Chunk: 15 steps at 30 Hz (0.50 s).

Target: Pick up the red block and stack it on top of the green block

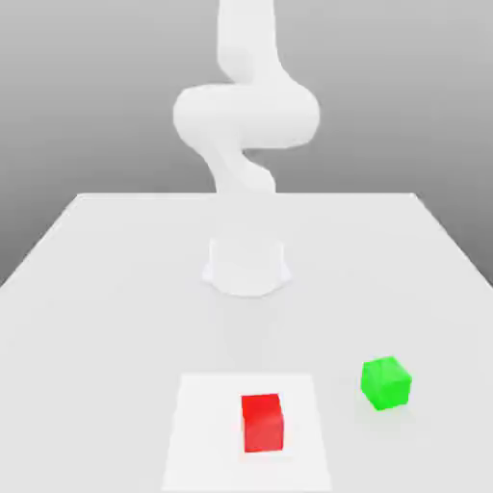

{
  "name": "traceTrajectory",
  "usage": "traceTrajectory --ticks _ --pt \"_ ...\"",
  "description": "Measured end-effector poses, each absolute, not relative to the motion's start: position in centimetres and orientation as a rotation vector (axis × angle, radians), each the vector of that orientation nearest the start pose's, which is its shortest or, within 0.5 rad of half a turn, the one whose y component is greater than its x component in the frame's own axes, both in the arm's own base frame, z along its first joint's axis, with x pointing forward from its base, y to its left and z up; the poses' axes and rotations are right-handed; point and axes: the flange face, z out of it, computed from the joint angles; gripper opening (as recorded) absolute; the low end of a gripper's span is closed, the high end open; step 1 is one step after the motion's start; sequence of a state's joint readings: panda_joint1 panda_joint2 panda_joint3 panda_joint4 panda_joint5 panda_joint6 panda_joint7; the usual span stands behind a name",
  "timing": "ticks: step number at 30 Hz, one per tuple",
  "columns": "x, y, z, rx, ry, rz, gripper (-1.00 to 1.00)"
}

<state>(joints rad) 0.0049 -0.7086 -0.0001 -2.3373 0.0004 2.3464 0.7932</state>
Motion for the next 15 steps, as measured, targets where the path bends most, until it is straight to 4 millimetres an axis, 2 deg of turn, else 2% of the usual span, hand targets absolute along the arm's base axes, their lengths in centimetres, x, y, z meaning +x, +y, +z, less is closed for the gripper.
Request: traceTrajectory --ticks 3,7,11,15 --pt "41.8 0.5 60.1 -2.583 1.053 -0.816 0.00" --pt "44.9 0.8 51.7 -2.678 1.064 -0.655 0.00" --pt "46.3 1.2 43.0 -2.766 1.070 -0.487 0.00" --pt "46.0 1.6 34.5 -2.845 1.072 -0.312 0.00"
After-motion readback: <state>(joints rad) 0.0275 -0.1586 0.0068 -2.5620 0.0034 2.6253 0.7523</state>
